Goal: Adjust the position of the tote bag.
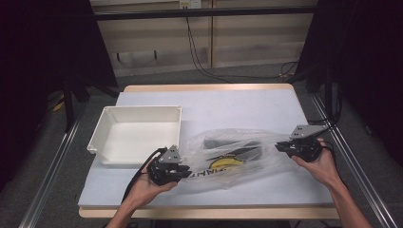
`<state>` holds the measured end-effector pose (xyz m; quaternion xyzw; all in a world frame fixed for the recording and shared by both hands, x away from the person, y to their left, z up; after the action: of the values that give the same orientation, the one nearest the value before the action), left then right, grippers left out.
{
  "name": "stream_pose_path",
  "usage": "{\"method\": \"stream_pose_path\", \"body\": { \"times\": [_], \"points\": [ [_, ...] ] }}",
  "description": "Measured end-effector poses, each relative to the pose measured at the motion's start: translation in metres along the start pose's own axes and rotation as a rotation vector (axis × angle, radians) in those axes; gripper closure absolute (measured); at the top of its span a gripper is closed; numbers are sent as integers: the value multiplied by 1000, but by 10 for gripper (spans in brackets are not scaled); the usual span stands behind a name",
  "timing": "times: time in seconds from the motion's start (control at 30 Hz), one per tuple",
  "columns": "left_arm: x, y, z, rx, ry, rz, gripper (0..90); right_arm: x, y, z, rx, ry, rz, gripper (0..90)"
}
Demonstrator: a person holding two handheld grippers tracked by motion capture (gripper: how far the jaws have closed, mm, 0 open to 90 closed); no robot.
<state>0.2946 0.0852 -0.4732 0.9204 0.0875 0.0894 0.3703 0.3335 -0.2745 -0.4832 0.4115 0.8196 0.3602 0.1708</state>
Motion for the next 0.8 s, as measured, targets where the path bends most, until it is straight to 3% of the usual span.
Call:
{"method": "stream_pose_path", "body": {
  "times": [0.2, 0.33, 0.43, 0.57, 0.7, 0.8],
  "points": [
    [-4, 20, 2, -41, -16, 24, 758, 15, 17, 0, -46, 46, -8, 786],
    [1, 40, 20, -68, -58, 41, 805, 25, 28, 8, -57, 82, -4, 808],
    [5, 49, 29, -71, -62, 36, 830, 29, 29, 14, -66, 100, 5, 824],
    [5, 64, 46, -71, -83, 60, 830, 34, 27, 16, -67, 115, 6, 839],
    [11, 67, 55, -56, -78, 55, 830, 38, 22, 16, -58, 136, 5, 854],
    [27, 64, 62, -34, -47, 35, 834, 41, 18, 15, -54, 153, 13, 855]
  ]
}}
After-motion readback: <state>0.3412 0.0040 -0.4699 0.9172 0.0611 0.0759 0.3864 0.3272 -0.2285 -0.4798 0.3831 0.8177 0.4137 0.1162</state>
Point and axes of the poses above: each handheld gripper's, and its own axes: z roughly forward along the jaws, y roughly out of its top, x roughly to its left, the point moved 7 cm from there along z, roughly forward along the jaws, and after that the axes turned 10 degrees about z, right-handed, at the moved point
